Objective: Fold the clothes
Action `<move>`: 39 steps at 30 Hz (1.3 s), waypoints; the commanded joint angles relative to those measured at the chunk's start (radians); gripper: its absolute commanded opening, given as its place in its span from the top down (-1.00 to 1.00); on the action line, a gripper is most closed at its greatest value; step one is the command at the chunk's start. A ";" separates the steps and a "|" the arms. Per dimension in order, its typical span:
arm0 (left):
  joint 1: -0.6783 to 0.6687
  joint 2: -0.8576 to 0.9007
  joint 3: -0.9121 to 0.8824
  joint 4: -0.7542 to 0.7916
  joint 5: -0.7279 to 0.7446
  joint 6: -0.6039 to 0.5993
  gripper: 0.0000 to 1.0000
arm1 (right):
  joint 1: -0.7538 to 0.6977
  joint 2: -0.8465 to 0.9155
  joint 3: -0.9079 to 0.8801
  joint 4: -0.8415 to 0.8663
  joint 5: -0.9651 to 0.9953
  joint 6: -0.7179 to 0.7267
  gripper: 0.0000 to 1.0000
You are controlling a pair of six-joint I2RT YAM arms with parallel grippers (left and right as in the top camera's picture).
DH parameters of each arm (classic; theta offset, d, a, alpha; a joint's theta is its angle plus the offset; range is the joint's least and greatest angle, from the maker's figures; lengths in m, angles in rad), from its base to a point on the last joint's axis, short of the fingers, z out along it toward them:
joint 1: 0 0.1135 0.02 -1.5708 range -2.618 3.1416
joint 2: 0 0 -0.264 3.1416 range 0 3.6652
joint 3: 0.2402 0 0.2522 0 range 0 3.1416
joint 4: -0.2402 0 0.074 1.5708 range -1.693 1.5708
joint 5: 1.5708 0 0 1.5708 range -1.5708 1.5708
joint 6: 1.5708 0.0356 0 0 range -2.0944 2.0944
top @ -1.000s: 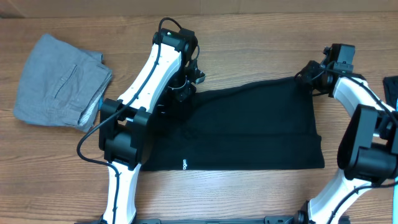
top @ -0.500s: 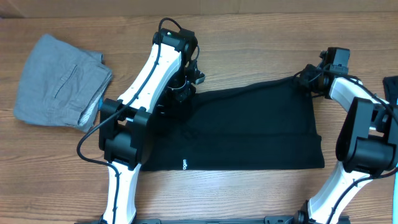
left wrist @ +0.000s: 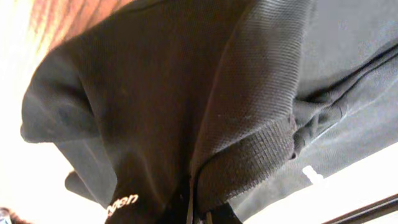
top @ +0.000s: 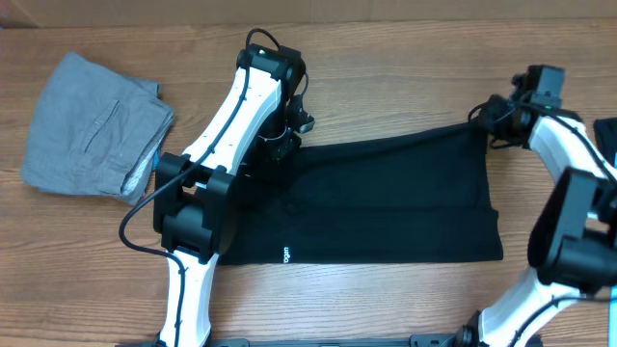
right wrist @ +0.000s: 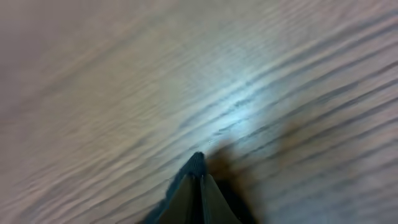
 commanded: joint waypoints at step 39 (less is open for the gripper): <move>0.023 -0.188 -0.318 -0.138 0.152 -0.108 0.92 | -0.086 -0.116 0.033 -0.740 0.062 0.000 0.92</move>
